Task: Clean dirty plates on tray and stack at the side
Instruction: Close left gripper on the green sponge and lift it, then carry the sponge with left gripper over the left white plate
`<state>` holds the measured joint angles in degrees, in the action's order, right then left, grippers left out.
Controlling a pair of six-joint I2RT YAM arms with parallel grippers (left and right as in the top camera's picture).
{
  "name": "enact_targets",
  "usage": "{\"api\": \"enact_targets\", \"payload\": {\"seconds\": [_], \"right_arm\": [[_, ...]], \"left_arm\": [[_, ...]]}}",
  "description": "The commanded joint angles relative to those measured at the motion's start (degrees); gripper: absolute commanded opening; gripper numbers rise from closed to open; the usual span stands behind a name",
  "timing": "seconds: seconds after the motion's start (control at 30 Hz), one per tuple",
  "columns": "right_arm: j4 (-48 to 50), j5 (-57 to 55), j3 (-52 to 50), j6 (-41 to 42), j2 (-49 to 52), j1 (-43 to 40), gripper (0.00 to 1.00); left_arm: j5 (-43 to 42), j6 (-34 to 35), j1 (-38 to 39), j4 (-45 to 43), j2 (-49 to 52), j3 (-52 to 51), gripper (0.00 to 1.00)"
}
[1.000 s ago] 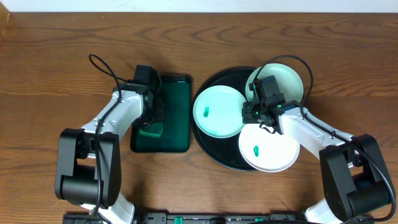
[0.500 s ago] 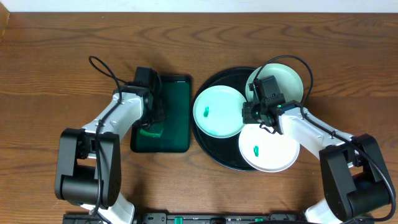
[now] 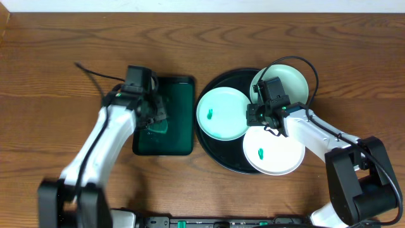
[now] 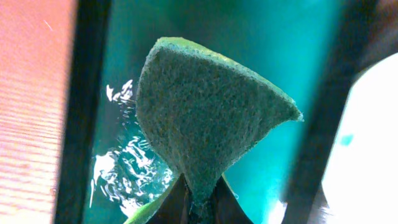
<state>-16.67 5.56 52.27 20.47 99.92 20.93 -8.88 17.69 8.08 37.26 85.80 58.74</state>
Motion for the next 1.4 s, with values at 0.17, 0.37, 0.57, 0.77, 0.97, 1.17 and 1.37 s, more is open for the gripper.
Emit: {"api": "enact_targets", "payload": {"seconds": [0.17,0.37,0.57,0.77,0.97,1.17,1.37], "right_arm": [[-0.50,-0.59,-0.35,-0.13,0.55,0.50,0.01],[-3.63,-0.63,0.33,-0.11,-1.29,-0.70,0.01],[-5.64,-1.25,0.35,-0.11,-3.43,-1.11,0.01],[-5.84,-1.25,0.35,-0.11,-3.93,-1.11,0.01],[-5.77,-1.25,0.33,-0.11,-3.93,-1.11,0.01],[-5.81,-1.27,0.33,-0.11,-3.93,-1.11,0.01],[-5.86,-1.25,0.33,-0.11,-3.93,-1.11,0.01]], "left_arm": [[-0.74,-1.31,0.02,2.19,-12.52,0.33,0.07],[-0.72,-1.40,0.04,4.42,-12.17,0.33,0.07],[-0.72,-1.51,0.04,4.50,-12.00,0.33,0.07],[-0.72,-1.51,0.02,4.76,-11.96,0.33,0.07],[-0.72,-1.46,0.02,4.87,-11.21,0.33,0.07],[-0.72,-1.49,0.04,6.14,-9.14,0.33,0.07],[-0.72,-1.46,0.02,7.52,-4.63,1.55,0.07]]}}
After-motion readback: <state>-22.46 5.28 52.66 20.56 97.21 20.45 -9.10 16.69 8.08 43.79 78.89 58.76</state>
